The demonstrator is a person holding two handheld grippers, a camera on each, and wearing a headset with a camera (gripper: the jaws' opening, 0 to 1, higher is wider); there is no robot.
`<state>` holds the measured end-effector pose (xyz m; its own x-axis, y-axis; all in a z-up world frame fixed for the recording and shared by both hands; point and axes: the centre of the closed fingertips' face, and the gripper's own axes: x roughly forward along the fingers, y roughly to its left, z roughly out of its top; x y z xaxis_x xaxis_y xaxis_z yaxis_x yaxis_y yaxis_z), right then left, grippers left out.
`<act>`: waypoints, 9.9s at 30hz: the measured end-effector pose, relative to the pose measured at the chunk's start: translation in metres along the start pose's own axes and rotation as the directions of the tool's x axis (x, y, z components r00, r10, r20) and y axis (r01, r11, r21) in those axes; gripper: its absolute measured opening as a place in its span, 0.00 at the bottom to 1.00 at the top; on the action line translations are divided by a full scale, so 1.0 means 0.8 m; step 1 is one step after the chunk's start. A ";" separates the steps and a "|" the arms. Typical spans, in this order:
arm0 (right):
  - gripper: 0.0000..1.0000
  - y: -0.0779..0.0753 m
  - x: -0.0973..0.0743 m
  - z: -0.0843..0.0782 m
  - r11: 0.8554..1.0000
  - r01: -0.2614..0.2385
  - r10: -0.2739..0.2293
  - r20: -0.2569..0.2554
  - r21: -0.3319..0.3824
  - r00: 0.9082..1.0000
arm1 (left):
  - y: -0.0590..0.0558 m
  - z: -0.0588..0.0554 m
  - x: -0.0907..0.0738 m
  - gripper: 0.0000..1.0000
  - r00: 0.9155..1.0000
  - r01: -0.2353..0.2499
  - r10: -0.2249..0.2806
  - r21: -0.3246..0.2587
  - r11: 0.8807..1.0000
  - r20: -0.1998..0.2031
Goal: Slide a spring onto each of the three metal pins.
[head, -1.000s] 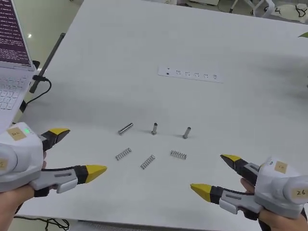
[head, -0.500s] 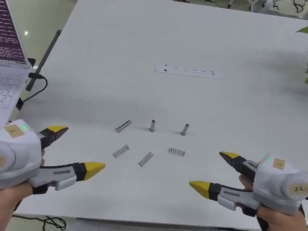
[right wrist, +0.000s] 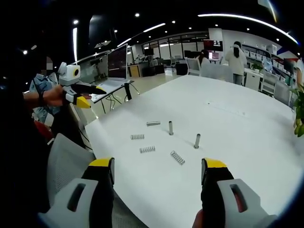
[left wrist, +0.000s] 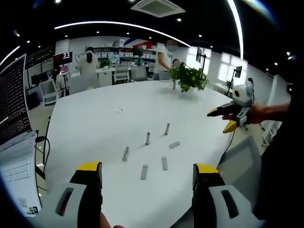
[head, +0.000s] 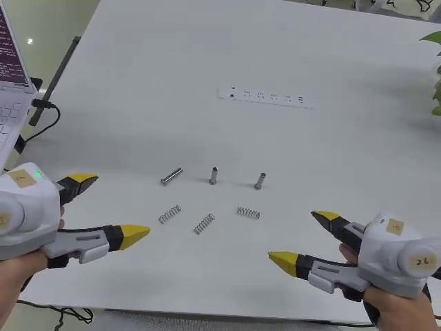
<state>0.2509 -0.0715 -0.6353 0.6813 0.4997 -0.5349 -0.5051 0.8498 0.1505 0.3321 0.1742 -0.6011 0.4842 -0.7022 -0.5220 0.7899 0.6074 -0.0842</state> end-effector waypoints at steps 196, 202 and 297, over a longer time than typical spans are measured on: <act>0.70 -0.024 -0.008 -0.038 0.996 0.064 -0.061 -0.042 0.062 0.997 | 0.099 -0.049 0.243 0.00 0.973 -0.081 0.095 0.072 0.994 -0.210; 0.70 -0.025 -0.009 -0.038 0.996 0.065 -0.063 -0.039 0.065 0.997 | 0.094 -0.048 0.242 0.00 0.973 -0.074 0.088 0.069 0.995 -0.213; 0.69 -0.029 -0.011 -0.044 0.995 0.076 -0.073 -0.049 0.068 0.996 | 0.095 -0.081 0.229 0.18 0.964 -0.082 0.078 -0.007 0.997 -0.255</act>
<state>0.2384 -0.1012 -0.6633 0.6893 0.4279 -0.5846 -0.4146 0.8947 0.1661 0.4567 0.1160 -0.7585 0.4322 -0.5350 -0.7259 0.7451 0.6653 -0.0468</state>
